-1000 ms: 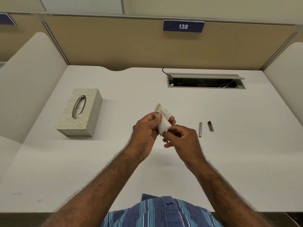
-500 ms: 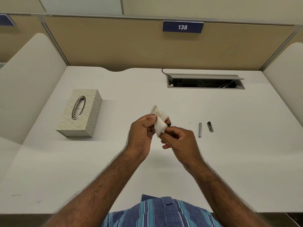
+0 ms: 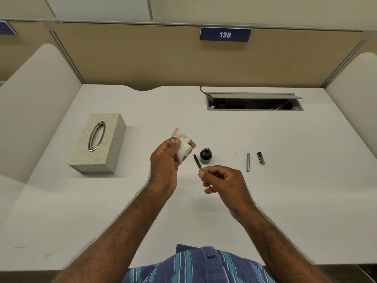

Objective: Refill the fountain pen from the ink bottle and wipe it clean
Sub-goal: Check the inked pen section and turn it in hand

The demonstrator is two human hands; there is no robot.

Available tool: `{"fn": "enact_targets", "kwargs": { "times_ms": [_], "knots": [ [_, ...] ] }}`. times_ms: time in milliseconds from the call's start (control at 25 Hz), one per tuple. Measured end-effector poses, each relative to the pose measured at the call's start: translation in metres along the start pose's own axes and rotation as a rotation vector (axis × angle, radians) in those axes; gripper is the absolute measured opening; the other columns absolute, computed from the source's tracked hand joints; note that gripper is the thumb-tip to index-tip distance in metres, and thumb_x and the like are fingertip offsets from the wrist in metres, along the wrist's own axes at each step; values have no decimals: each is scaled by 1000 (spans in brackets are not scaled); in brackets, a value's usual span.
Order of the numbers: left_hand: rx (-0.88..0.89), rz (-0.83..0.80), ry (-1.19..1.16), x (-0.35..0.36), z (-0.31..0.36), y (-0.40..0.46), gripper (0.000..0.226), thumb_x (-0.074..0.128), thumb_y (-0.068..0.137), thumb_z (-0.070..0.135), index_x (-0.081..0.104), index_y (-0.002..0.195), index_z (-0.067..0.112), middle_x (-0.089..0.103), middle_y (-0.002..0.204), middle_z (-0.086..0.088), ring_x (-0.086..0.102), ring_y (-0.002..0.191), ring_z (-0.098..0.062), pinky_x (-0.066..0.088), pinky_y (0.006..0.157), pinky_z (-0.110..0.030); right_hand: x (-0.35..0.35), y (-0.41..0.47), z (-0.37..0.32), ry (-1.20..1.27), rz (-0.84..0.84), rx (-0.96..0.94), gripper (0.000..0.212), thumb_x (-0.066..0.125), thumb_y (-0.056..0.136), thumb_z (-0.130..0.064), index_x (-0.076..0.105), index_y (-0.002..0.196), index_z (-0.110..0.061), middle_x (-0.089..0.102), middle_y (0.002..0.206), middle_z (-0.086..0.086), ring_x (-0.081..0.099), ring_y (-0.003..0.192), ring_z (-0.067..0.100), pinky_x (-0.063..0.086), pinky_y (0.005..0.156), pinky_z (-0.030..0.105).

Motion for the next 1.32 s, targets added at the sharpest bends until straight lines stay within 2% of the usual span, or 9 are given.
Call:
{"fn": "enact_targets", "kwargs": {
  "times_ms": [160, 280, 360, 480, 600, 680, 800, 1080, 1320],
  "knots": [
    [28, 39, 28, -11, -4, 9, 31, 50, 106, -4, 69, 126, 8, 75, 121, -16, 80, 90, -34, 64, 94, -47, -7, 2, 1, 41, 18, 12, 6, 83, 91, -16, 86, 95, -12, 81, 85, 11, 72, 73, 18, 67, 72, 40],
    [-2, 46, 228, -13, -6, 11, 34, 46, 103, -5, 77, 110, 8, 68, 99, -8, 70, 83, -27, 66, 85, -40, -13, 3, 1, 82, 29, 12, 5, 83, 92, -16, 86, 94, -13, 79, 80, 4, 71, 73, 19, 66, 73, 41],
    [-83, 33, 294, -13, -11, 11, 35, 46, 104, 4, 80, 96, 10, 58, 86, -3, 58, 80, -21, 63, 74, -35, -16, 3, 1, 91, 37, 8, 4, 83, 92, -16, 86, 94, -14, 79, 80, 3, 71, 74, 20, 66, 73, 41],
    [-172, -3, 452, -11, -18, 9, 42, 55, 105, 32, 74, 72, 15, 46, 69, 2, 42, 65, -17, 49, 62, -31, -22, 4, 1, 106, 53, 11, 4, 83, 92, -16, 86, 93, -13, 79, 80, 4, 71, 74, 21, 66, 73, 42],
    [-132, -114, 646, -1, -21, 0, 50, 59, 105, 48, 70, 68, 16, 34, 56, 2, 29, 51, -17, 32, 51, -28, -30, 5, 2, 116, 69, 17, 4, 84, 92, -17, 86, 93, -14, 79, 81, 4, 72, 74, 20, 66, 73, 42],
    [-102, -226, 679, 8, -26, -6, 43, 60, 105, 48, 80, 81, 20, 29, 56, -2, 23, 49, -17, 22, 50, -27, -35, 7, 3, 118, 75, 19, 4, 84, 92, -17, 86, 92, -15, 79, 80, 3, 72, 74, 20, 66, 72, 40],
    [-94, -311, 685, 20, -35, -12, 24, 69, 101, 44, 84, 100, 26, 30, 56, 0, 20, 53, -19, 20, 54, -29, -43, 9, 6, 113, 79, 28, 5, 84, 92, -18, 86, 93, -13, 78, 79, 4, 70, 72, 19, 66, 71, 39],
    [-79, -330, 642, 41, -53, -9, 17, 77, 96, 29, 86, 98, 14, 45, 54, 11, 21, 58, -23, 19, 57, -37, -66, 20, 14, 82, 51, 72, 7, 83, 92, -18, 86, 96, -13, 79, 84, 7, 70, 70, 16, 64, 69, 35],
    [-108, -236, 640, 52, -73, -1, 18, 77, 95, 35, 86, 95, 19, 32, 57, 2, 22, 58, -23, 21, 55, -31, -93, 35, 26, 75, 42, 138, 15, 82, 93, -29, 86, 97, -15, 80, 83, 3, 70, 72, 15, 64, 68, 38]
  ]
}}
Point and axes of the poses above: each hand's wrist, its own y-axis towards the middle knuckle, its own x-axis out of the palm, z = x × y, the point moved 2 cm from there along y, towards the middle knuckle
